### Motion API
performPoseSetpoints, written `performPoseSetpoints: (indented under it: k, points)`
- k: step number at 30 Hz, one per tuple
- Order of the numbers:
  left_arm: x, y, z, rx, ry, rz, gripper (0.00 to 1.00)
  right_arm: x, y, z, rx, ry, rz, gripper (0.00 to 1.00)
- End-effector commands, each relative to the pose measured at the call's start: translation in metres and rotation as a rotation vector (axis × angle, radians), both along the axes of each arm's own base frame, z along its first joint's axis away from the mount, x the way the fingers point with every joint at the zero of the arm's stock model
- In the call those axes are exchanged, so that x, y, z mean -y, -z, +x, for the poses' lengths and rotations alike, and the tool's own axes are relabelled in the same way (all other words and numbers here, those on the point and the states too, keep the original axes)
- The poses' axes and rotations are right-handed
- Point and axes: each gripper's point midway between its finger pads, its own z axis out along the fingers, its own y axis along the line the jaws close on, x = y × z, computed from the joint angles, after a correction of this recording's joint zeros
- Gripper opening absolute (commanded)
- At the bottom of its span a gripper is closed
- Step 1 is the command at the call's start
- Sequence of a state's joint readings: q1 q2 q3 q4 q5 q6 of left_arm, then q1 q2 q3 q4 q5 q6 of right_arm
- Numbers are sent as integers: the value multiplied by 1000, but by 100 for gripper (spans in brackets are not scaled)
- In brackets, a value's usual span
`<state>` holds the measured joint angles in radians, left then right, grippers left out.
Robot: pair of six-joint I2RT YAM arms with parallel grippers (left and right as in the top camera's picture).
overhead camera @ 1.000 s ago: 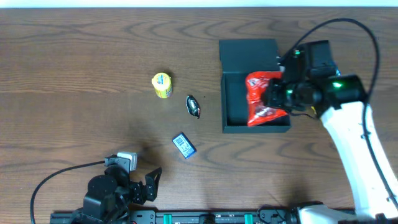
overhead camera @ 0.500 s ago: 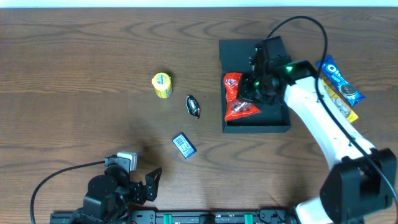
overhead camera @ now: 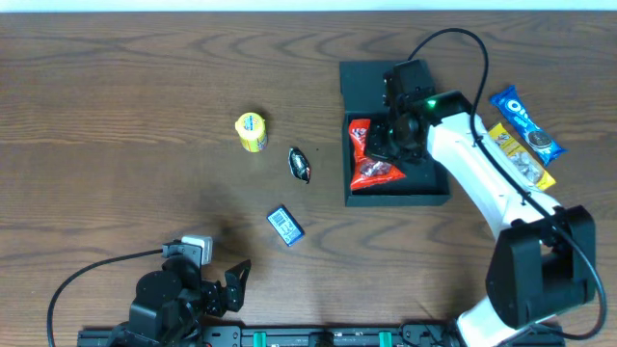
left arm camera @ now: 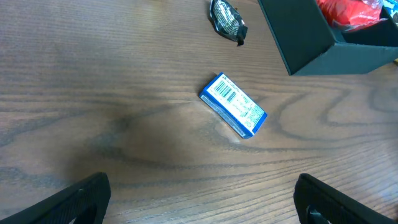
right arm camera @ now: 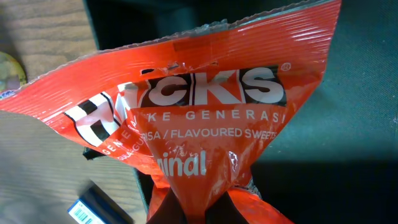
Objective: Pack container
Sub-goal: 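Lift the red bag and lower it into the black box, then open the right gripper and withdraw toward the yellow bag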
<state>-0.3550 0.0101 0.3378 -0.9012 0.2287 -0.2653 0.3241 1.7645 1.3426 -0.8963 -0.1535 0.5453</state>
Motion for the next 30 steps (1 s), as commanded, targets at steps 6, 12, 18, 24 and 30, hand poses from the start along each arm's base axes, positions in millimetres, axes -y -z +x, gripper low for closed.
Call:
performPoseSetpoints:
  k: [6, 12, 18, 24, 30]
  points:
    - [-3, 1, 1, 5, -15, 6, 95, -2, 4, 4, 28, -6, -89, 1]
    - [-3, 1, 1, 5, -15, 6, 95, 2, 4, 6, 37, 0, -112, 10]
    - [-3, 1, 2, 5, -16, 7, 95, 1, 4, 5, 35, -2, -106, 24]
    - [-3, 1, 2, 5, -16, 7, 95, -5, 3, 5, 43, -16, -98, 59]
    - [-3, 1, 2, 5, -16, 7, 95, -22, -36, 8, 124, -160, -11, 99]
